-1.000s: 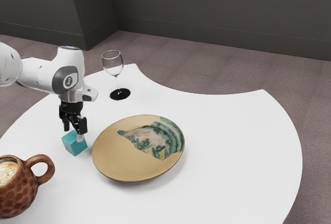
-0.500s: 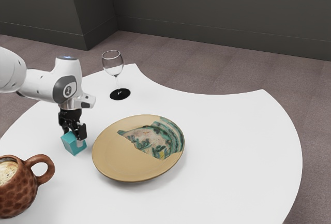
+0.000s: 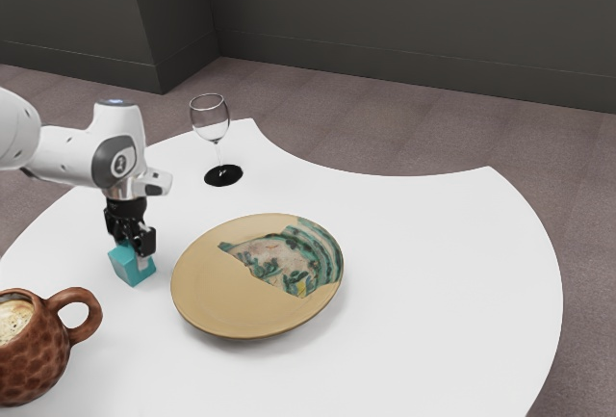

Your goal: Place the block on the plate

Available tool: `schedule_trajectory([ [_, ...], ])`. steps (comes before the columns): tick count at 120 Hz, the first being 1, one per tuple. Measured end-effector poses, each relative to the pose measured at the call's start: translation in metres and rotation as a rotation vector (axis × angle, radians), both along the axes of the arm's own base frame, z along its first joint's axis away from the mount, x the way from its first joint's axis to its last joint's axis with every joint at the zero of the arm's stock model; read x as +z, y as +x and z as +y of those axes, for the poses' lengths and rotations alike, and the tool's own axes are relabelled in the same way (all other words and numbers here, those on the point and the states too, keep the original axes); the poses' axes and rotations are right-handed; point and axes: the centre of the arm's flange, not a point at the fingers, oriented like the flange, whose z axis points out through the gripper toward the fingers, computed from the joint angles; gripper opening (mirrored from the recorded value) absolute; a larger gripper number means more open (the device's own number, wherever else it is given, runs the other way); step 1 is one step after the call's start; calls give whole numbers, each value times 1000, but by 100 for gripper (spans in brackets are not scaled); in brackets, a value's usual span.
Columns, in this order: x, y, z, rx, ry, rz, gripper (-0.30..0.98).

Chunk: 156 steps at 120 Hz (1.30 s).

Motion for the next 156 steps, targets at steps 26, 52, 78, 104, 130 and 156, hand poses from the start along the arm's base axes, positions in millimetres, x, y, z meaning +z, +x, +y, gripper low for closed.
schedule_trajectory([
  [26, -2, -1, 0, 2, 0, 3, 41],
  [52, 31, 4, -12, -17, 12, -43, 38],
  [78, 88, 2, -88, -124, 9, -118, 37],
  [104, 104, 11, -174, -222, -51, -147, 37],
  [130, 82, 27, -235, -279, -112, -132, 37],
  [156, 43, 45, -246, -276, -141, -98, 37],
])
